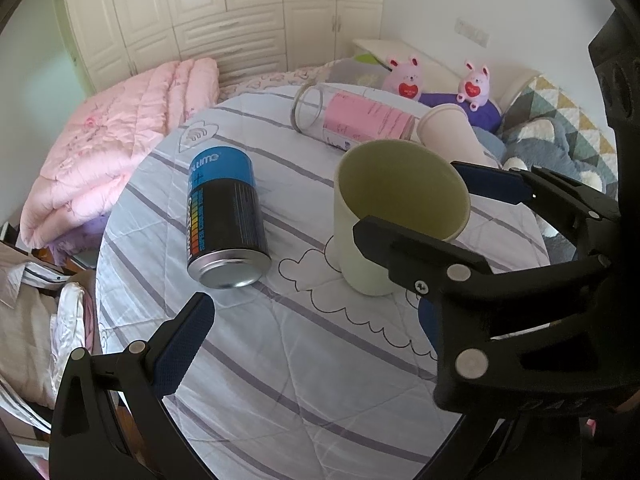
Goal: Flip cup upright
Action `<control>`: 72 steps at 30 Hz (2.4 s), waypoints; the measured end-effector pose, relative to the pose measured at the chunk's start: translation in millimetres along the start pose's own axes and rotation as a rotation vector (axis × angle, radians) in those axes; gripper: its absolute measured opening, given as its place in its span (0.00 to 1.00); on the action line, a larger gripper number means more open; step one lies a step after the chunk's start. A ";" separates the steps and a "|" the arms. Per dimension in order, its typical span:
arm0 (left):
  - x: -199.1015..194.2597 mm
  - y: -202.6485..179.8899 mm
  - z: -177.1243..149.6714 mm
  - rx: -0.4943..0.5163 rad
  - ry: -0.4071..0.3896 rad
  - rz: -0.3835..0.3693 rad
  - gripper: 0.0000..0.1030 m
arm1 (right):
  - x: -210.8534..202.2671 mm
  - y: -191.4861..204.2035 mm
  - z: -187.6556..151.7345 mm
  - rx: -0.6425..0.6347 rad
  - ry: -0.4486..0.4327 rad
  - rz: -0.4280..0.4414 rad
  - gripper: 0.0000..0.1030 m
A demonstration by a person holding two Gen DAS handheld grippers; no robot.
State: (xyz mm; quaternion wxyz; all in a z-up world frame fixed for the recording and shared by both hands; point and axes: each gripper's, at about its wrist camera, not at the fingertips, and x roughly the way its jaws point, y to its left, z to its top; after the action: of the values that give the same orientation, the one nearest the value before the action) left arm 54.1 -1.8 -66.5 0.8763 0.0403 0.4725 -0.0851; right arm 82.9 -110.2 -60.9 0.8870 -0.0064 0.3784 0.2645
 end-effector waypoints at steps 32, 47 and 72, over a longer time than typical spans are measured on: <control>-81.7 -51.0 -2.6 0.005 -0.293 0.043 1.00 | -116.6 -19.8 3.4 0.034 -0.262 -0.113 0.83; -85.4 -54.9 -1.4 -0.129 -0.287 0.052 1.00 | -132.5 -52.5 -11.2 0.096 -0.268 -0.291 0.83; -81.2 -51.1 9.2 -0.122 -0.422 0.124 1.00 | -115.7 -43.8 -16.1 0.018 -0.358 -0.315 0.83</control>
State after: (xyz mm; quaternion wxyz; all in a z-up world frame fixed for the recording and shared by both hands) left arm 8.3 -44.4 6.9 0.9600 -0.0027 0.2797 -0.0087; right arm 26.6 -205.0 -2.5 0.9703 -0.0105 0.2117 0.1165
